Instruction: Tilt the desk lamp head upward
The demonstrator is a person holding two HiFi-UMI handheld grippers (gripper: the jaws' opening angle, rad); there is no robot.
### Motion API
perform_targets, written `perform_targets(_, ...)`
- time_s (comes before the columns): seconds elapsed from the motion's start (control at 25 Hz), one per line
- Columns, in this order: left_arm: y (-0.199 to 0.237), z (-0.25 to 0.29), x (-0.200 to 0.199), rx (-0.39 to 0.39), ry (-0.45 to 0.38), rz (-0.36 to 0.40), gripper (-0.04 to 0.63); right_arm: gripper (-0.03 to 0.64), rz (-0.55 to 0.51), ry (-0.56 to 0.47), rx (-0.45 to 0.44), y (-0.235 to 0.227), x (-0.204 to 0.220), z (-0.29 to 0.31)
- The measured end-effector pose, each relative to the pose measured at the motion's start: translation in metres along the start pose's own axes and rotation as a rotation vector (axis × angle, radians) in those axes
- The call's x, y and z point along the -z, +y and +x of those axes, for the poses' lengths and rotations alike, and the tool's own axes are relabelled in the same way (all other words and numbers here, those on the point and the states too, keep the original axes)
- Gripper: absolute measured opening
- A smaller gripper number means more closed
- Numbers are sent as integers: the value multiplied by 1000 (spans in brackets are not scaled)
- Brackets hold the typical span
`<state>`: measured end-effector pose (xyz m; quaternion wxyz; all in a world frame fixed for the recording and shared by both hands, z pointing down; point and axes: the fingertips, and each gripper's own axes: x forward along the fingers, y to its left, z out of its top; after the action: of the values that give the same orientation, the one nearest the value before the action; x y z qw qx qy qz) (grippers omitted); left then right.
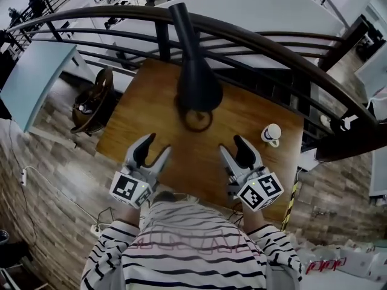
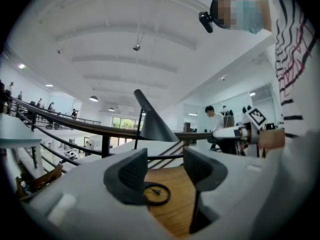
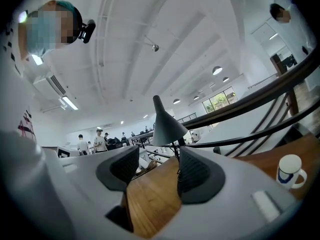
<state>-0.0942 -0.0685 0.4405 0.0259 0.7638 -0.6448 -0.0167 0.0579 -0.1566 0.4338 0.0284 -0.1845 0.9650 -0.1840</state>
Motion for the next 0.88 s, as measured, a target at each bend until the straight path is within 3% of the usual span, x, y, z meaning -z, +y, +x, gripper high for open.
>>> perform_targets(0.32, 16, 25, 3, -6, 36, 29, 218, 241, 27, -6, 2, -19, -5, 7)
perform_targets(0.56, 49, 44, 2, 55, 56, 31, 218, 241, 53, -25, 55, -15, -3, 29)
perform_targets(0.88, 101, 72, -12, 175, 80, 104, 218, 249, 115, -62, 122, -3, 1, 77)
